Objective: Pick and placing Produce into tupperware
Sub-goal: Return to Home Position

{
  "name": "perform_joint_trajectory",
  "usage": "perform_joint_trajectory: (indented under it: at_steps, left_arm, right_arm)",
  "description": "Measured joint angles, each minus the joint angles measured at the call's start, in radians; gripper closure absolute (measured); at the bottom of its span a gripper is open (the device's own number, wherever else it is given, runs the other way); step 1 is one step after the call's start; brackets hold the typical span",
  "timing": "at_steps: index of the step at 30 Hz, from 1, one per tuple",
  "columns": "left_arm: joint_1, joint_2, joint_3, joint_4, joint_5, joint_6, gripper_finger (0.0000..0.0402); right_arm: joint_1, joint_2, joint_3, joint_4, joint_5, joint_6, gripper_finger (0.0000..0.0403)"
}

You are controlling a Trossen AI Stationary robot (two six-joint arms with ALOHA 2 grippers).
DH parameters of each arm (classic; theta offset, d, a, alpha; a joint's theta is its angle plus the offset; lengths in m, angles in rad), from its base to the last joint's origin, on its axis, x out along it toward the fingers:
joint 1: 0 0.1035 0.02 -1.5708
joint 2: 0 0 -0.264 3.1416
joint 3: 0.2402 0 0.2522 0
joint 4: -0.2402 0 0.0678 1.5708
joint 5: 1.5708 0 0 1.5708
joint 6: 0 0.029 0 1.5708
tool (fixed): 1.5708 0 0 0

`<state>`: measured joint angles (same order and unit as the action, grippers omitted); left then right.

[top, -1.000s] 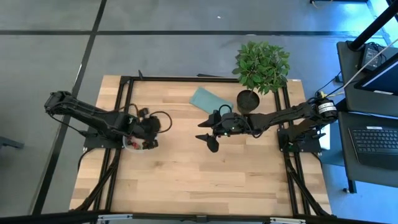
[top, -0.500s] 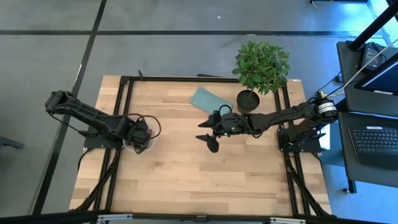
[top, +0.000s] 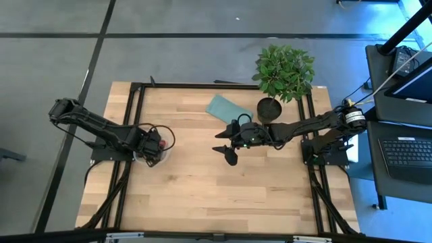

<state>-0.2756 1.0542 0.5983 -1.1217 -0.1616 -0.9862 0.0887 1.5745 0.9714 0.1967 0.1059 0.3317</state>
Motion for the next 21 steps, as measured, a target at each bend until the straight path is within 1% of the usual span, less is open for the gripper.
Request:
perform_joint_trajectory:
  at_steps: [4,6,10,12,14,16,18,20,21]
  left_arm:
    - [0.0,0.0,0.011,-0.004,-0.002,0.021,0.0255]
    - [-0.001,-0.001,0.045,-0.003,-0.032,0.051,0.0255]
    - [-0.003,-0.038,0.163,-0.002,-0.171,0.174,0.0254]
    - [-0.003,-0.068,0.213,0.038,-0.262,0.25,0.0254]
    - [-0.009,-0.114,0.23,0.158,-0.351,0.359,0.0254]
    - [-0.022,-0.169,0.216,0.339,-0.405,0.513,0.0254]
    - [-0.033,-0.22,0.181,0.553,-0.405,0.691,0.0254]
    - [-0.033,-0.267,0.137,0.735,-0.356,0.859,0.0254]
    - [-0.026,-0.294,0.117,0.791,-0.319,0.919,0.0254]
  right_arm:
    - [0.0,0.0,0.0,0.0,0.0,0.003,0.0121]
    - [0.0,0.0,0.0,0.0,0.0,0.003,0.0121]
    - [-0.001,-0.017,-0.001,-0.006,-0.02,-0.001,0.0121]
    - [-0.001,-0.056,-0.002,-0.015,-0.03,-0.051,0.0121]
    - [-0.001,-0.111,-0.001,-0.039,-0.03,-0.114,0.0121]
    - [-0.001,-0.162,-0.001,-0.063,-0.026,-0.168,0.0121]
    - [-0.004,-0.218,-0.021,-0.054,-0.02,-0.219,0.0121]
    - [-0.017,-0.273,-0.063,-0.022,-0.021,-0.264,0.0121]
    - [-0.026,-0.3,-0.095,-0.018,-0.02,-0.278,0.0121]
